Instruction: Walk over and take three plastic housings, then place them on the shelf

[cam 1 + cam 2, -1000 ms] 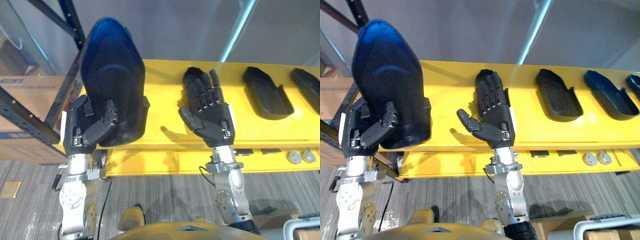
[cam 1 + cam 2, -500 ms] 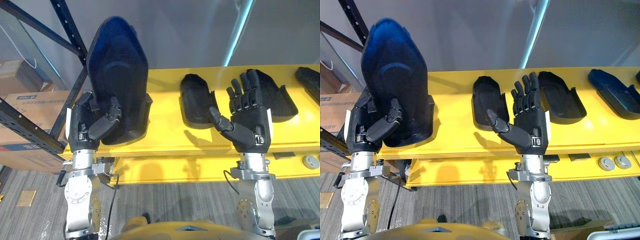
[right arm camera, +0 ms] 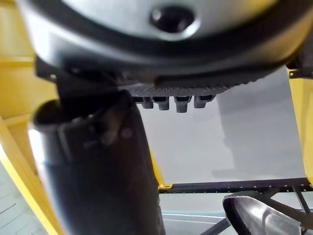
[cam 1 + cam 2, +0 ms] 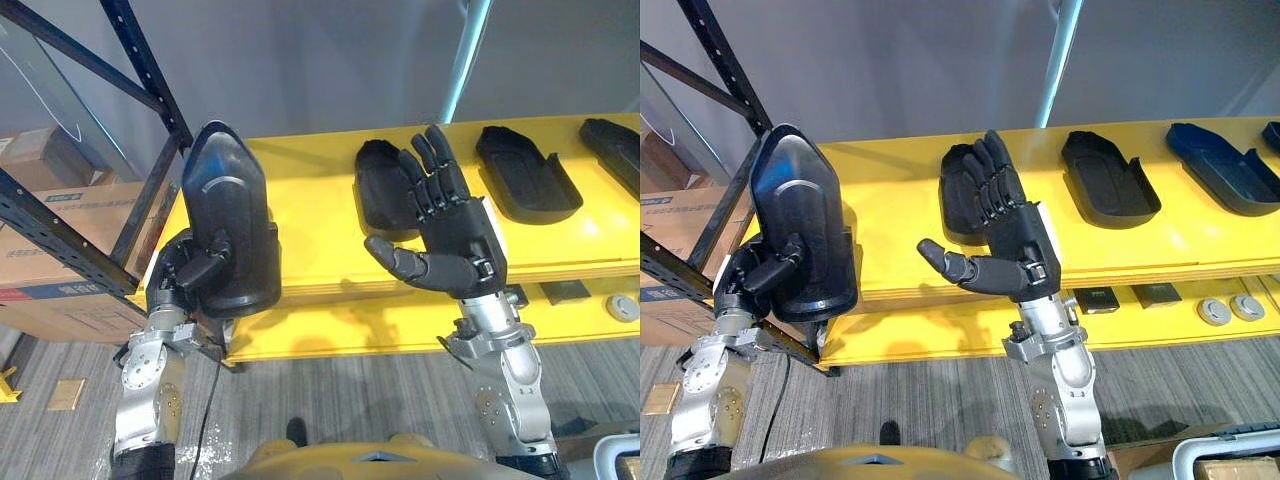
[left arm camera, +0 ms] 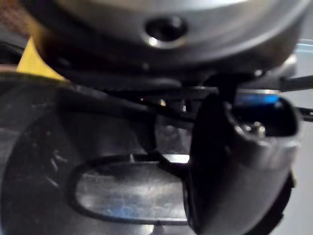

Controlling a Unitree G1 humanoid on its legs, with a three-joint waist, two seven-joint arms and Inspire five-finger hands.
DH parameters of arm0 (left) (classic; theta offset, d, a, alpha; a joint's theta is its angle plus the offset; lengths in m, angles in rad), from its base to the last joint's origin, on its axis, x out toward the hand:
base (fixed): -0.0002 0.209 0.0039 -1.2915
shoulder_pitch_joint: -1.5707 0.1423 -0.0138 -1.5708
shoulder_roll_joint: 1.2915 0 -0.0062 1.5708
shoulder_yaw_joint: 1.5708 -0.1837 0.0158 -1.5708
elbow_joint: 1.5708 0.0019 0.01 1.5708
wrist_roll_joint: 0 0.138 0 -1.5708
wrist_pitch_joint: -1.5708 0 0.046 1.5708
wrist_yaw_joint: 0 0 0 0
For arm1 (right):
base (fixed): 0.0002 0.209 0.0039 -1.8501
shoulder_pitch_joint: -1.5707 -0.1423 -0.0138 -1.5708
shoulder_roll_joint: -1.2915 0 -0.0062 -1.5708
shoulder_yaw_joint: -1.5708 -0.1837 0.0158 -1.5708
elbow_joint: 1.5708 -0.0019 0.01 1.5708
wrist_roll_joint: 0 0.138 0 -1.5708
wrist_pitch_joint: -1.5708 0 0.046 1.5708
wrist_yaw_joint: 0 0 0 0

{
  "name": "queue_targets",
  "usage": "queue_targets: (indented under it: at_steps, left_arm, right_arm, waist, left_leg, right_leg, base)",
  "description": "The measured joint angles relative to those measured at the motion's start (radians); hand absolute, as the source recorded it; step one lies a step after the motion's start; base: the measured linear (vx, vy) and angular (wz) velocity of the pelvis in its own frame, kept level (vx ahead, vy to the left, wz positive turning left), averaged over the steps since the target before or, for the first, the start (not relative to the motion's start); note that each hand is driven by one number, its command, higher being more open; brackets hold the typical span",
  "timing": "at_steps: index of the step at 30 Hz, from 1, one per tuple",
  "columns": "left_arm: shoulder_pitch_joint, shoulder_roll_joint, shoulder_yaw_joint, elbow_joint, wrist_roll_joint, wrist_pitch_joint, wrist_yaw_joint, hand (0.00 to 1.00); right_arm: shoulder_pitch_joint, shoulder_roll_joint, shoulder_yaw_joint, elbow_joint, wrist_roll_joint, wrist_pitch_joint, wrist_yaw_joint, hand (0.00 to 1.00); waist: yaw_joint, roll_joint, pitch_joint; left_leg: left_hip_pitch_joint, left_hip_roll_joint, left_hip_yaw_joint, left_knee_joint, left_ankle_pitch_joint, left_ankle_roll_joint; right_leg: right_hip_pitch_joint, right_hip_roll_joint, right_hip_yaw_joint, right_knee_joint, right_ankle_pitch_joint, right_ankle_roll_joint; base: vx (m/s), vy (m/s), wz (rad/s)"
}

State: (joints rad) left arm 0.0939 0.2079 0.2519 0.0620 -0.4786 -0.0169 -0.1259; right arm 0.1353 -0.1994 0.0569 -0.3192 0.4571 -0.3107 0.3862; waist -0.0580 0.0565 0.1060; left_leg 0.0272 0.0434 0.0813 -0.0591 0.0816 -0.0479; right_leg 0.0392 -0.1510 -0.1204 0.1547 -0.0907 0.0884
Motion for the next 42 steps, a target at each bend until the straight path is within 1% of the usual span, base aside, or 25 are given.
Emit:
queue_targets:
  at_steps: [1, 2, 3, 8, 10, 13, 15, 17, 18, 21, 23, 25, 28, 30, 31, 33, 35, 39, 40, 42]
  left_arm:
    - [-0.013, 0.001, -0.001, 0.024, -0.006, 0.0, -0.001, 0.0]
    - [-0.032, 0.001, -0.005, 0.072, -0.048, 0.0, -0.001, 0.0]
    - [-0.038, 0.001, -0.006, 0.091, -0.067, 0.0, -0.002, 0.0]
    - [-0.108, 0.017, -0.009, 0.21, -0.152, -0.003, -0.009, 0.0]
    - [-0.126, 0.035, -0.009, 0.231, -0.156, -0.003, -0.007, 0.0]
    - [-0.15, 0.066, -0.008, 0.254, -0.196, 0.014, -0.004, 0.0]
    - [-0.182, 0.074, -0.009, 0.258, -0.198, 0.023, 0.01, 0.0]
    - [-0.229, 0.077, -0.008, 0.262, -0.248, 0.026, 0.011, 0.0]
    - [-0.239, 0.078, -0.008, 0.262, -0.266, 0.027, 0.009, 0.0]
    - [-0.25, 0.079, -0.008, 0.24, -0.306, 0.031, 0.024, 0.0]
    - [-0.25, 0.078, -0.009, 0.218, -0.308, 0.038, 0.033, 0.0]
    - [-0.249, 0.078, -0.009, 0.195, -0.334, 0.038, 0.034, 0.0]
    - [-0.249, 0.079, -0.008, 0.139, -0.349, 0.038, 0.05, 0.0]
    - [-0.244, 0.079, -0.008, 0.09, -0.35, 0.039, 0.05, 0.0]
    - [-0.239, 0.082, -0.008, 0.05, -0.35, 0.039, 0.047, 0.0]
    - [-0.239, 0.091, -0.008, 0.005, -0.35, 0.041, 0.041, 0.0]
    - [-0.24, 0.12, -0.008, -0.039, -0.348, 0.041, 0.034, 0.0]
    - [-0.241, 0.158, -0.008, -0.06, -0.347, 0.037, 0.029, 0.0]
    - [-0.241, 0.169, -0.006, -0.063, -0.347, 0.037, 0.029, 0.0]
    - [-0.241, 0.184, 0.009, -0.069, -0.337, 0.037, 0.03, 0.0]
  right_arm:
    - [-0.006, -0.006, 0.003, 0.007, 0.0, 0.002, 0.002, 1.0]
    - [-0.019, -0.015, 0.013, 0.022, 0.003, 0.005, 0.016, 1.0]
    - [-0.023, -0.02, 0.019, 0.028, 0.006, 0.006, 0.023, 1.0]
    - [-0.035, -0.055, 0.09, 0.056, 0.04, 0.039, 0.077, 1.0]
    - [-0.036, -0.068, 0.118, 0.056, 0.04, 0.042, 0.091, 1.0]
    - [-0.064, -0.087, 0.166, 0.055, 0.041, 0.067, 0.11, 1.0]
    - [-0.099, -0.093, 0.183, 0.048, 0.054, 0.084, 0.108, 1.0]
    - [-0.153, -0.104, 0.2, 0.042, 0.071, 0.092, 0.105, 1.0]
    - [-0.161, -0.104, 0.204, 0.039, 0.07, 0.093, 0.103, 1.0]
    - [-0.167, -0.104, 0.244, 0.01, 0.069, 0.106, 0.081, 1.0]
    - [-0.167, -0.104, 0.274, -0.01, 0.06, 0.109, 0.063, 1.0]
    - [-0.167, -0.104, 0.282, -0.027, 0.059, 0.109, 0.06, 1.0]
    - [-0.165, -0.104, 0.288, -0.047, 0.059, 0.109, 0.059, 1.0]
    - [-0.152, -0.104, 0.287, -0.047, 0.058, 0.11, 0.059, 1.0]
    - [-0.145, -0.103, 0.287, -0.046, 0.058, 0.11, 0.06, 1.0]
    - [-0.14, -0.104, 0.287, -0.046, 0.058, 0.11, 0.061, 1.0]
    - [-0.14, -0.104, 0.282, -0.045, 0.058, 0.11, 0.062, 1.0]
    - [-0.131, -0.104, 0.266, -0.038, 0.059, 0.11, 0.063, 1.0]
    - [-0.12, -0.104, 0.265, -0.034, 0.059, 0.11, 0.063, 1.0]
    - [-0.097, -0.105, 0.266, -0.023, 0.058, 0.11, 0.063, 1.0]
  waist:
    - [0.0, 0.002, 0.001]
    - [-0.003, 0.011, 0.006]
    - [-0.004, 0.015, 0.008]
    - [-0.009, 0.044, 0.024]
    - [-0.016, 0.047, 0.026]
    - [-0.029, 0.054, 0.034]
    - [-0.031, 0.061, 0.048]
    - [-0.035, 0.071, 0.087]
    - [-0.034, 0.073, 0.097]
    - [-0.034, 0.077, 0.108]
    - [-0.033, 0.074, 0.114]
    - [-0.033, 0.066, 0.124]
    - [-0.033, 0.064, 0.143]
    - [-0.033, 0.063, 0.144]
    - [-0.033, 0.062, 0.146]
    - [-0.033, 0.061, 0.146]
    - [-0.039, 0.062, 0.146]
    - [-0.043, 0.066, 0.151]
    - [-0.043, 0.069, 0.154]
    - [-0.045, 0.072, 0.155]
  left_leg:
    - [0.0, -0.001, 0.003, 0.0, 0.001, 0.0]
    - [0.001, -0.002, 0.006, -0.001, 0.005, 0.0]
    - [0.002, -0.002, 0.01, -0.003, 0.006, -0.001]
    - [0.016, -0.001, 0.024, -0.025, 0.021, -0.009]
    - [0.014, 0.0, 0.028, -0.025, 0.021, -0.007]
    - [-0.011, 0.002, 0.054, -0.015, 0.024, -0.007]
    - [-0.04, 0.002, 0.066, -0.004, 0.025, -0.008]
    - [-0.058, 0.005, 0.086, 0.003, 0.039, -0.011]
    - [-0.062, 0.005, 0.088, 0.004, 0.04, -0.011]
    - [-0.084, 0.01, 0.107, 0.007, 0.044, -0.013]
    - [-0.09, 0.015, 0.117, 0.021, 0.048, -0.012]
    - [-0.09, 0.012, 0.122, 0.022, 0.048, -0.012]
    - [-0.09, 0.01, 0.126, 0.022, 0.052, -0.016]
    - [-0.089, 0.009, 0.128, 0.023, 0.053, -0.013]
    - [-0.088, 0.008, 0.128, 0.024, 0.057, -0.007]
    - [-0.087, 0.008, 0.128, 0.026, 0.058, -0.006]
    - [-0.079, 0.009, 0.129, 0.027, 0.057, -0.006]
    - [-0.058, 0.008, 0.129, 0.027, 0.05, -0.008]
    - [-0.053, 0.008, 0.129, 0.027, 0.042, -0.015]
    - [-0.053, 0.009, 0.129, 0.027, 0.042, -0.015]
  right_leg:
    - [-0.003, 0.0, 0.004, 0.004, 0.0, 0.0]
    - [-0.008, -0.001, 0.011, 0.009, 0.0, 0.001]
    - [-0.013, -0.002, 0.015, 0.015, 0.0, 0.001]
    - [-0.037, -0.003, 0.03, 0.062, -0.014, 0.004]
    - [-0.051, -0.004, 0.032, 0.079, -0.025, 0.004]
    - [-0.098, -0.01, 0.044, 0.133, -0.044, 0.003]
    - [-0.136, -0.017, 0.044, 0.163, -0.051, 0.007]
    - [-0.168, -0.023, 0.045, 0.196, -0.055, 0.007]
    - [-0.173, -0.024, 0.045, 0.199, -0.055, 0.007]
    - [-0.199, -0.026, 0.043, 0.212, -0.056, 0.006]
    - [-0.203, -0.03, 0.044, 0.218, -0.057, 0.004]
    - [-0.209, -0.037, 0.044, 0.231, -0.06, 0.007]
    - [-0.211, -0.039, 0.046, 0.235, -0.061, 0.008]
    - [-0.212, -0.04, 0.046, 0.241, -0.064, 0.008]
    - [-0.212, -0.041, 0.047, 0.244, -0.067, 0.007]
    - [-0.211, -0.041, 0.047, 0.244, -0.068, 0.006]
    - [-0.202, -0.041, 0.047, 0.244, -0.07, 0.006]
    - [-0.184, -0.041, 0.046, 0.243, -0.078, 0.007]
    - [-0.179, -0.04, 0.045, 0.243, -0.081, 0.007]
    - [-0.179, -0.038, 0.045, 0.241, -0.082, 0.007]
  base:
    - [-0.05, 0.029, -0.12]
    - [-0.05, 0.024, -0.11]
    - [-0.07, 0.026, -0.14]
    - [-0.07, 0.005, -0.09]
    - [-0.07, -0.017, -0.04]
    - [-0.09, -0.025, -0.02]
    - [-0.1, -0.025, 0.08]
    - [-0.1, -0.02, 0.1]
    - [-0.07, -0.011, 0.02]
    - [-0.03, -0.006, 0.03]
    - [0.01, -0.003, -0.02]
    - [0.0, 0.0, 0.0]
    - [0.03, -0.01, 0.0]
    - [0.06, -0.022, 0.01]
    - [0.06, -0.026, 0.01]
    - [0.05, -0.026, -0.01]
    - [0.01, -0.012, -0.02]
    - [-0.01, -0.005, 0.0]
    - [0.0, 0.0, 0.0]
    - [0.0, 0.0, 0.0]
